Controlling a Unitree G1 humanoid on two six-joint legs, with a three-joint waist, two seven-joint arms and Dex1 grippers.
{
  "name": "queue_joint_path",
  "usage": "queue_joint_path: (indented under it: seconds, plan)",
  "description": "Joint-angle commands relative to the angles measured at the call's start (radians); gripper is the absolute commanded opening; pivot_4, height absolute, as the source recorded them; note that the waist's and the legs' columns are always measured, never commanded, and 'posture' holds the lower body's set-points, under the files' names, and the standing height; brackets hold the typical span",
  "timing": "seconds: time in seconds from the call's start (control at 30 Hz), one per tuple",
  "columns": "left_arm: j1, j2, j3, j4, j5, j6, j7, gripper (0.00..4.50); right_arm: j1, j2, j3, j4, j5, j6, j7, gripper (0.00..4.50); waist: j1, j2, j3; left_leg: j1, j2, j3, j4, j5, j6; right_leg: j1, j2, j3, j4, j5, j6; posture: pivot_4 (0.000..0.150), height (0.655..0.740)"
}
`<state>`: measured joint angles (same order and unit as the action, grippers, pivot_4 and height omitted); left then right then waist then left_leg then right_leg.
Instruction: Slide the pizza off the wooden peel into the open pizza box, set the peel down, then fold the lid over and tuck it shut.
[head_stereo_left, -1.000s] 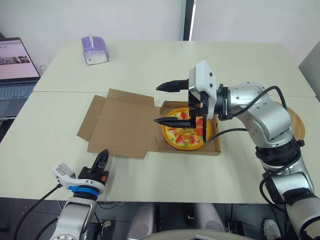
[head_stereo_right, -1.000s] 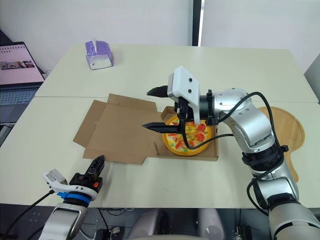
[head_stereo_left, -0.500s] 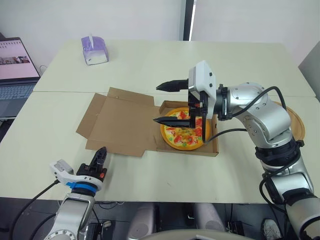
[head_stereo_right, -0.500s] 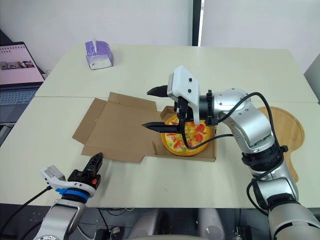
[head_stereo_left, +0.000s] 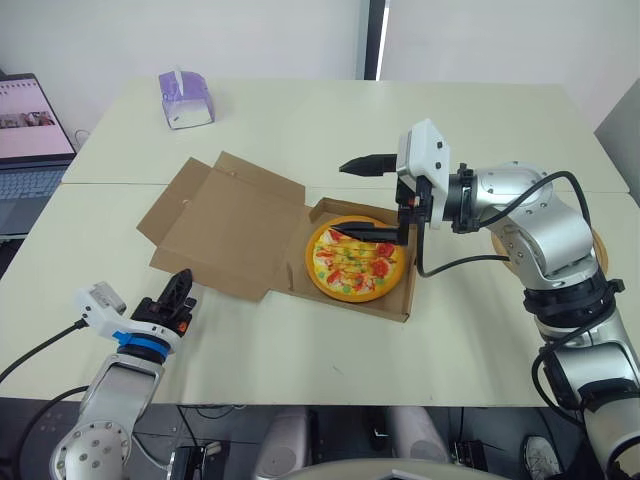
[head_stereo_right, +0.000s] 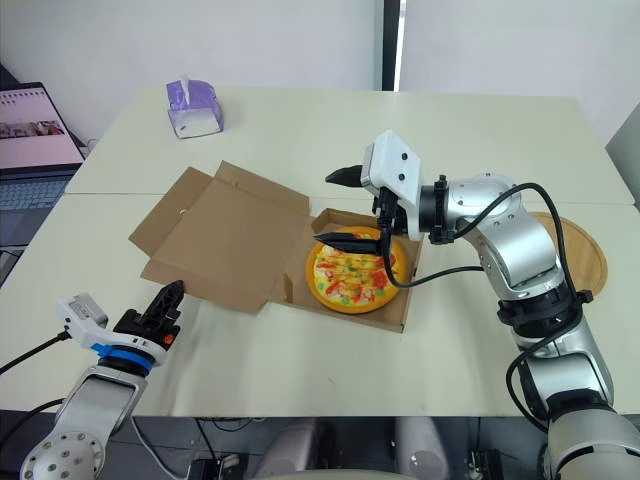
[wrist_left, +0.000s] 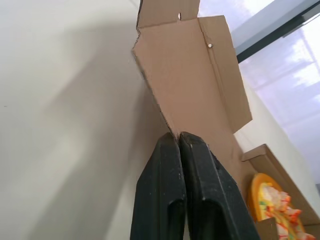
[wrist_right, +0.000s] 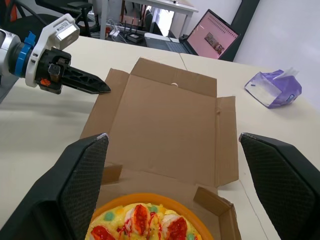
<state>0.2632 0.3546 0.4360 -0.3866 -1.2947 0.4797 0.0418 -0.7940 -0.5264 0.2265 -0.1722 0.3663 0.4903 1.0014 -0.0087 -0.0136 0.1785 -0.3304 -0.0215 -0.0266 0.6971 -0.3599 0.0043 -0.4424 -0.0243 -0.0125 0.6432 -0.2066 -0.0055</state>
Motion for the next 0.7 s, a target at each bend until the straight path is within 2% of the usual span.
queue_joint_path:
  seconds: [0.03, 0.13, 0.37, 0.7]
  plan:
    - [-0.004, 0.032, 0.05, 0.015, 0.025, 0.005, -0.037, 1.26, 0.0, 0.002, -0.028, -0.031, 0.004, -0.018, -0.003, 4.5, 0.003, -0.001, 0.001, 0.0, 0.0, 0.0, 0.0, 0.0, 0.0, 0.0, 0.0, 0.0, 0.0, 0.0, 0.0, 0.15, 0.74]
    - [-0.025, 0.064, 0.068, 0.066, 0.038, 0.027, -0.059, 2.2, 0.002, 0.003, -0.029, -0.044, 0.011, -0.009, -0.003, 4.5, 0.005, -0.002, 0.001, 0.0, 0.0, -0.001, 0.0, -0.001, 0.002, 0.0, 0.0, 0.0, 0.0, 0.0, 0.0, 0.15, 0.74]
    - [-0.113, 0.126, 0.082, 0.189, 0.007, 0.134, -0.096, 2.2, -0.007, 0.008, -0.031, -0.065, 0.028, 0.014, -0.005, 4.5, 0.006, -0.002, 0.001, 0.0, 0.0, -0.001, 0.0, -0.001, 0.002, 0.0, 0.0, -0.001, 0.0, 0.0, 0.0, 0.15, 0.74]
    - [-0.223, 0.136, 0.091, 0.274, 0.035, 0.211, -0.136, 2.2, -0.008, 0.003, -0.036, -0.078, 0.025, 0.029, -0.007, 4.5, 0.006, -0.003, 0.002, -0.001, 0.0, -0.002, 0.0, 0.001, -0.002, 0.0, -0.001, -0.001, 0.0, 0.0, 0.0, 0.15, 0.74]
